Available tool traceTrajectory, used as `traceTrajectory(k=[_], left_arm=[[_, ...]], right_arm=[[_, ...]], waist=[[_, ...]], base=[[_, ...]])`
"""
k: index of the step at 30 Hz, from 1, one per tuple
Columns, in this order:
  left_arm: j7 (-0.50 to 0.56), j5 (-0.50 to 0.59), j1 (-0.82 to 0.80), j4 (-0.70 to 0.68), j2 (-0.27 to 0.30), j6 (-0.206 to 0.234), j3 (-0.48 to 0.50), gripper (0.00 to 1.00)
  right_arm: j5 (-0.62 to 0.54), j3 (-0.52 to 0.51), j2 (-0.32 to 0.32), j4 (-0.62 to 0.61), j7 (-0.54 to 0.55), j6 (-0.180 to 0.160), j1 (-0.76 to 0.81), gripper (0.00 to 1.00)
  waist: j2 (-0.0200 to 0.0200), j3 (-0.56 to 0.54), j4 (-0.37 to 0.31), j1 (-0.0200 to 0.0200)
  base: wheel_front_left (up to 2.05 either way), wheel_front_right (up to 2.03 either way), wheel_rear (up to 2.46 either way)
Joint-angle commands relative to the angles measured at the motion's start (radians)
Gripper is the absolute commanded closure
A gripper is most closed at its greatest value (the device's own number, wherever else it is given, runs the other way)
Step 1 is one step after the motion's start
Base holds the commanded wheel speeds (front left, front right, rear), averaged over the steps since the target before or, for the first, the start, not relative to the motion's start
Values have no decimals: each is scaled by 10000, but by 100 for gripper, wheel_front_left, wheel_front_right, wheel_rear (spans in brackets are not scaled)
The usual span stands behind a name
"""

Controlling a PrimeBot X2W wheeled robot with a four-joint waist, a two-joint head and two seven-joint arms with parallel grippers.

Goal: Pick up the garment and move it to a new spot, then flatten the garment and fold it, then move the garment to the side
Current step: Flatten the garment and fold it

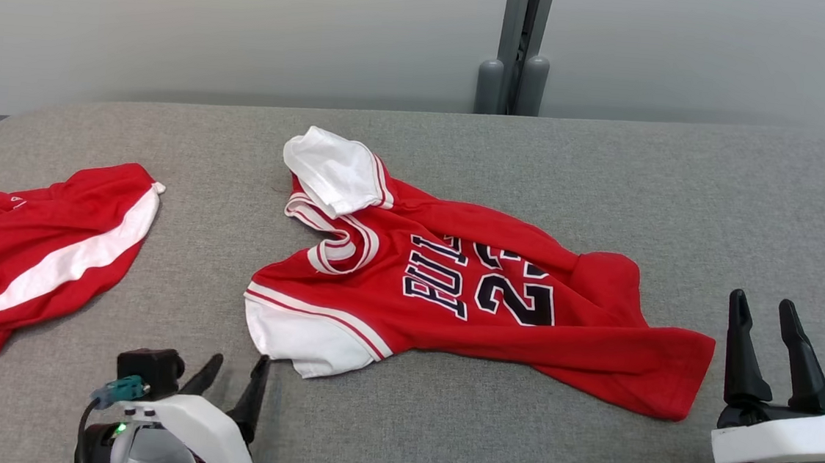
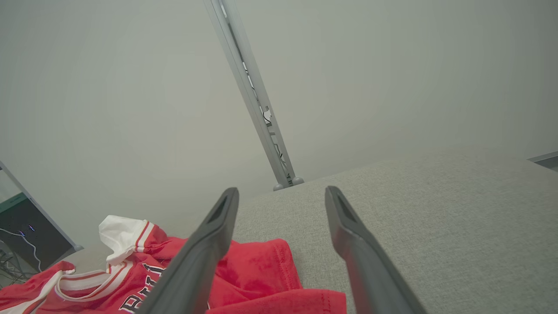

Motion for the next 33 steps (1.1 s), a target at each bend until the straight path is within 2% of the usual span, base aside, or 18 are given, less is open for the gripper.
traceTrajectory(k=[1, 6, 14, 16, 17, 19, 20, 21, 27, 33], left_arm=[[415, -112, -198, 195, 83, -56, -173, 0], [1326, -554, -633, 433, 94, -54, -158, 0], [2817, -1176, -1171, 656, 264, 254, 115, 0], [3043, -1280, -1241, 628, 307, 216, 96, 20], [3147, -1336, -1263, 613, 335, 193, 84, 41], [3341, -1396, -1297, 616, 359, 158, 24, 72], [3379, -1400, -1311, 589, 371, 155, 14, 92], [3403, -1396, -1313, 561, 385, 161, 3, 100], [3601, -1302, -927, -103, 624, 106, -201, 100], [4875, -1621, -292, -1895, 1144, 3, -452, 100]], right_arm=[[16, 8, -66, 3, -52, 24, -152, 0], [32, 15, -13, 37, -53, 24, -209, 0], [-63, 42, 51, 84, -53, 24, -362, 0], [-81, 32, 77, 98, -53, 24, -366, 0], [-95, 20, 84, 116, -53, 24, -346, 0], [-140, -8, 98, 157, -53, 24, -344, 0], [-166, -16, 109, 175, -53, 24, -351, 0], [-196, -23, 118, 186, -53, 24, -354, 0], [-331, -120, 158, 237, -53, 24, -252, 0], [-327, -99, 180, 364, -53, 24, -185, 0]], waist=[[0, 54, -81, 0], [0, 208, -306, 0], [0, 459, -561, 0], [0, 492, -607, 0], [0, 509, -622, 0], [0, 543, -637, 0], [0, 551, -640, 0], [0, 553, -640, 0], [0, 434, -504, 0], [0, 242, -204, 0]], base=[[0, 0, 0], [0, 0, 0], [0, 0, 0], [0, 0, 0], [0, 0, 0], [0, 0, 0], [0, 0, 0], [0, 0, 0], [0, 0, 0], [0, 0, 0]])
